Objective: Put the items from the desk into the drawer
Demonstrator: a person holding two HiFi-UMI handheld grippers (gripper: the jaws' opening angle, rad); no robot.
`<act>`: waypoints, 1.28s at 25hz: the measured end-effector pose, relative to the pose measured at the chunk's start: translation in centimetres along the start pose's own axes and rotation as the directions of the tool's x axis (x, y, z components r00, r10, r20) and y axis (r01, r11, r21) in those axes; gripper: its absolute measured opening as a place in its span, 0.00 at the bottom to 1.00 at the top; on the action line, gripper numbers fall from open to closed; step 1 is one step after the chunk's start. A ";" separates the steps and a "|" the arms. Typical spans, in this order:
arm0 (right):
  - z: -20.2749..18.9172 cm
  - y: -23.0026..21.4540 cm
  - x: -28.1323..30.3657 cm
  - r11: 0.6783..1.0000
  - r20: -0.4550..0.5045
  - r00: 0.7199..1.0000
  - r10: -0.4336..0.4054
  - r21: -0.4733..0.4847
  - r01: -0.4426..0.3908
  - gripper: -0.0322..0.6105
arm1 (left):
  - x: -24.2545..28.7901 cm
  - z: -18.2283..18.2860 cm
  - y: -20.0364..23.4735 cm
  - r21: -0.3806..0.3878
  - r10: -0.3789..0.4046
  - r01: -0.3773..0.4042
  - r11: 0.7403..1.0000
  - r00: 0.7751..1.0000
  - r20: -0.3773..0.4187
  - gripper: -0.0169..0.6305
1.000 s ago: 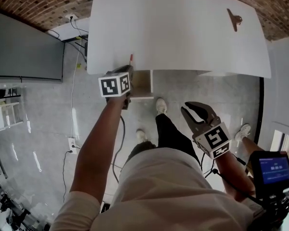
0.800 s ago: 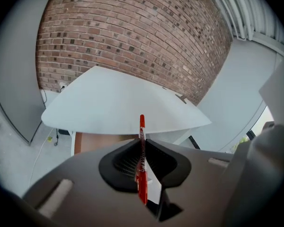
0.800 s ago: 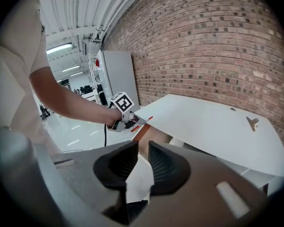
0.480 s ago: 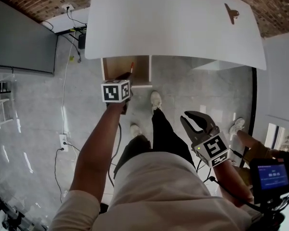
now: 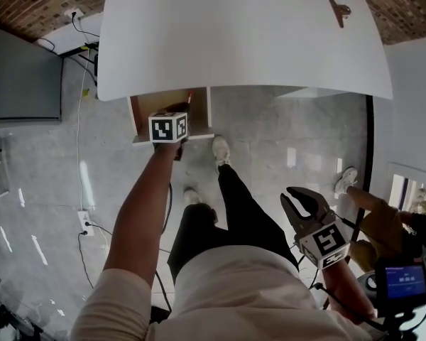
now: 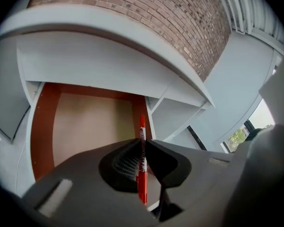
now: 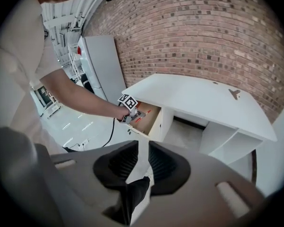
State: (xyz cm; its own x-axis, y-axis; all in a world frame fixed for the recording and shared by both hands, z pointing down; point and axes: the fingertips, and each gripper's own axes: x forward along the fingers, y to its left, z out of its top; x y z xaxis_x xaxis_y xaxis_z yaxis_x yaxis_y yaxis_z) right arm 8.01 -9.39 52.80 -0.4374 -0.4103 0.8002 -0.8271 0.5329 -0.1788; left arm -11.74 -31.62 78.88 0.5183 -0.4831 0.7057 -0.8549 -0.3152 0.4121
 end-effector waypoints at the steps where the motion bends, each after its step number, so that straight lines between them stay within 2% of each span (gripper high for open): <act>1: -0.5 -0.5 0.1 1.000 -0.013 1.000 -0.009 0.011 0.009 0.13 | 1.1 -0.1 0.4 0.002 -0.001 0.001 1.000 1.000 -0.006 0.10; 7: -2.4 -2.6 1.7 1.000 -0.053 0.998 -0.023 0.003 0.023 0.14 | 6.5 -1.1 2.6 -0.017 0.001 -0.002 1.000 0.999 -0.040 0.10; 10: -3.0 -2.5 2.2 0.998 -0.107 0.994 -0.016 0.052 0.022 0.13 | 9.0 -1.6 2.9 -0.024 -0.014 0.012 1.000 0.998 -0.063 0.10; 13: -4.3 -3.9 2.9 0.999 -0.060 0.998 -0.013 -0.041 0.011 0.13 | 11.0 -2.3 3.1 -0.025 -0.025 0.022 0.999 0.996 -0.087 0.10; 17: -6.8 -4.2 3.6 0.999 -0.078 0.997 0.004 -0.035 -0.007 0.13 | 12.9 -3.0 3.6 -0.018 -0.022 0.020 1.000 0.992 -0.125 0.10; 25: -6.2 -4.7 4.5 1.000 -0.075 0.997 0.011 -0.026 -0.013 0.13 | 14.8 -4.7 4.2 -0.027 -0.001 -0.004 1.000 0.978 -0.210 0.11; 27: -6.1 -4.9 4.6 1.000 -0.069 0.998 0.012 -0.026 -0.013 0.13 | 14.8 -4.7 4.3 -0.025 0.004 -0.010 1.000 0.976 -0.216 0.11; 29: -6.2 -5.0 4.7 0.999 -0.066 0.998 0.015 -0.037 -0.017 0.13 | 14.6 -4.7 4.3 -0.024 -0.001 -0.005 1.000 0.976 -0.217 0.16; 32: -5.7 -4.8 4.9 0.999 -0.054 0.998 0.023 -0.042 -0.025 0.14 | 13.7 -4.3 4.0 -0.013 -0.007 0.004 1.000 0.978 -0.209 0.16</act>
State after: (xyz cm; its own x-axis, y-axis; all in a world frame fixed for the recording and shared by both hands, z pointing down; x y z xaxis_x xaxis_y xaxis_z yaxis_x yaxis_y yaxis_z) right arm 11.84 -9.73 60.87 -0.4365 -0.3571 0.8258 -0.8002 0.5736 -0.1750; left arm -8.11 -35.97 92.71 0.5081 -0.2994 0.8076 -0.8528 -0.3064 0.4229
